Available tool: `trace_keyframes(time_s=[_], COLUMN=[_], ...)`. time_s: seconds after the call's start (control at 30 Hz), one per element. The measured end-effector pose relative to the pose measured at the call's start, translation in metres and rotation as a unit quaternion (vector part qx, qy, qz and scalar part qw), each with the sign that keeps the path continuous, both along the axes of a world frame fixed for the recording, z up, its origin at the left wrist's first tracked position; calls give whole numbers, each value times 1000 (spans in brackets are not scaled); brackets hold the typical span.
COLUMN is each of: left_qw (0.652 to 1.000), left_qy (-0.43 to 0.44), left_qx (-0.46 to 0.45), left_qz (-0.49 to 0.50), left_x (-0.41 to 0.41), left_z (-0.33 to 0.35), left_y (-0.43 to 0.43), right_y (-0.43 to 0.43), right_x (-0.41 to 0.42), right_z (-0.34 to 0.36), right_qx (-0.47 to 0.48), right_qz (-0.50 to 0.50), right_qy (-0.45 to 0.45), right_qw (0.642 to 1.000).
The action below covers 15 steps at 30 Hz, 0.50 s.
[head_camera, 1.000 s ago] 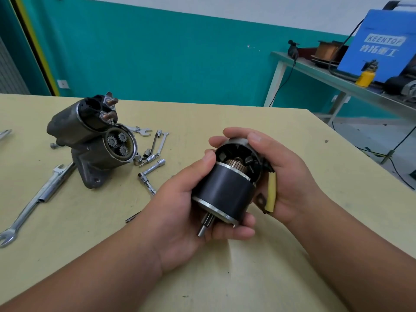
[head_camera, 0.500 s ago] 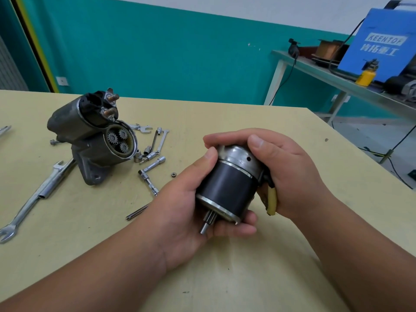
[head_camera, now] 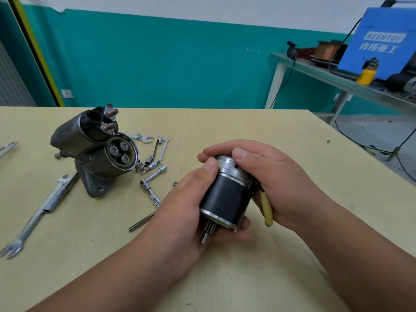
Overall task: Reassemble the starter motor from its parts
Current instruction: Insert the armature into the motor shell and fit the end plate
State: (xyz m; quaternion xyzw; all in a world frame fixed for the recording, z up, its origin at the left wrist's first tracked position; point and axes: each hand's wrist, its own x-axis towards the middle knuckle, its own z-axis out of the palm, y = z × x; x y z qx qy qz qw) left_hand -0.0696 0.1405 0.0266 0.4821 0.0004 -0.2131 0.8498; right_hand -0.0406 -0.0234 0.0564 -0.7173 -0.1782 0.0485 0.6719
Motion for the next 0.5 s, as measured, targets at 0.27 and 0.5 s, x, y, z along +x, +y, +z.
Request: trace_keyframes(time_s=[0.27,0.5], left_qw=[1000,997], left_qy=[-19,-79], left_qx=[1,22], left_qz=[8,6], left_x=[1,1], left_z=[-4,-4], left_y=[3,10], right_y=[2,1], right_x=[-6,-14], right_z=[5,7], right_qx=[-56,-83], right_qz=[6,34], right_qy=[-41,-88], right_qw=[998,992])
